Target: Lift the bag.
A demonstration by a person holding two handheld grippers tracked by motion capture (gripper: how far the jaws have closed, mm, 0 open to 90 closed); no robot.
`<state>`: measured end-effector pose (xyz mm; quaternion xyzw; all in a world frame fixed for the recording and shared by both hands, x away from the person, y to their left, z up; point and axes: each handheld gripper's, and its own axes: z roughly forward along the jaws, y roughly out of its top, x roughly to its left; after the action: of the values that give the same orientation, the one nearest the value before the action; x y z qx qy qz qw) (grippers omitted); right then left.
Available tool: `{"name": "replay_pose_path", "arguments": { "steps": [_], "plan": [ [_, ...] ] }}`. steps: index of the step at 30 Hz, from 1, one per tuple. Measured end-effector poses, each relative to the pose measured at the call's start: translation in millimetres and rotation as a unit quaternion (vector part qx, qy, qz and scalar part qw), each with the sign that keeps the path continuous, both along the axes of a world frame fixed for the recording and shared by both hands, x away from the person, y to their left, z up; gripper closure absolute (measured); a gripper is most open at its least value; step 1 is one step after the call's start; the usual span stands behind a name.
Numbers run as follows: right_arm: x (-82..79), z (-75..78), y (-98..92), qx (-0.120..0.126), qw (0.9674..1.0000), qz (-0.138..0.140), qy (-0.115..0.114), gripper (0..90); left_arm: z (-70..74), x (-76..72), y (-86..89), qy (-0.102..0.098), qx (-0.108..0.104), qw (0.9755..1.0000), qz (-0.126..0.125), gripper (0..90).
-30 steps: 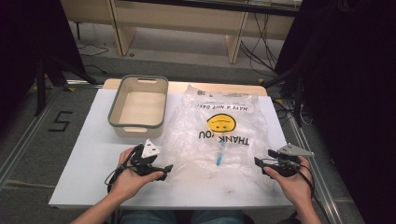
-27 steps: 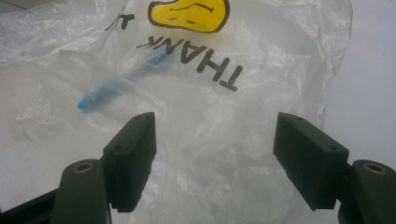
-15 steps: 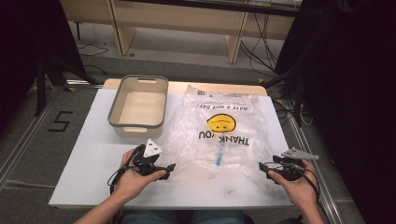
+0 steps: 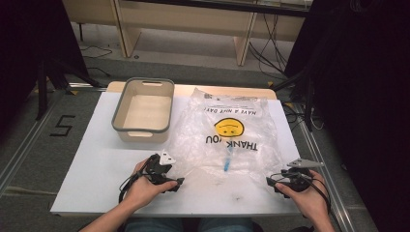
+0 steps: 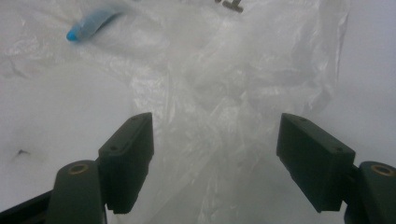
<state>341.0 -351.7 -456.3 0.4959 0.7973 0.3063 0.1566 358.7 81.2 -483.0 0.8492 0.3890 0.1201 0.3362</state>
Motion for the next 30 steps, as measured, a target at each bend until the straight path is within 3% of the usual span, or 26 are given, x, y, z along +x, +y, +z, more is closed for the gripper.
{"name": "replay_pose_path", "arguments": {
  "steps": [5, 8, 11, 19, 24, 27, 30],
  "plan": [
    [-6.8, -0.9, 3.1, -0.022, 0.9996, -0.003, 0.017, 27.1, -2.7, -0.3, 0.6, 0.018, 0.011, 0.9998, 0.002, 29.4],
    [-11.0, -0.3, 3.8, -0.028, 0.9993, -0.004, 0.023, 26.5, -3.0, -1.6, -0.1, 0.015, 0.021, 0.9997, 0.002, 32.9],
    [-13.7, -5.2, 5.1, -0.028, 0.9987, 0.005, 0.042, 26.6, -2.7, -2.5, -0.9, 0.011, 0.028, 0.9995, 0.004, 35.5],
    [-15.9, -11.8, 11.9, -0.034, 0.9963, 0.038, 0.068, 23.0, -0.4, -6.1, -4.2, 0.016, 0.037, 0.9992, 0.001, 45.5],
    [-17.3, -13.5, 15.1, -0.05, 0.9954, 0.049, 0.065, 22.2, 0.3, -5.8, -3.5, 0.023, 0.036, 0.9991, 0.0, 47.0],
    [-17.5, -13.0, 16.6, -0.075, 0.9939, 0.056, 0.059, 28.7, 1.3, -7.0, -4.7, 0.026, 0.039, 0.9989, 0.003, 49.9],
    [-17.4, -12.2, 16.9, -0.083, 0.9936, 0.052, 0.058, 33.1, 2.5, -8.9, -6.8, 0.028, 0.045, 0.9986, 0.005, 54.9]
  ]
}}
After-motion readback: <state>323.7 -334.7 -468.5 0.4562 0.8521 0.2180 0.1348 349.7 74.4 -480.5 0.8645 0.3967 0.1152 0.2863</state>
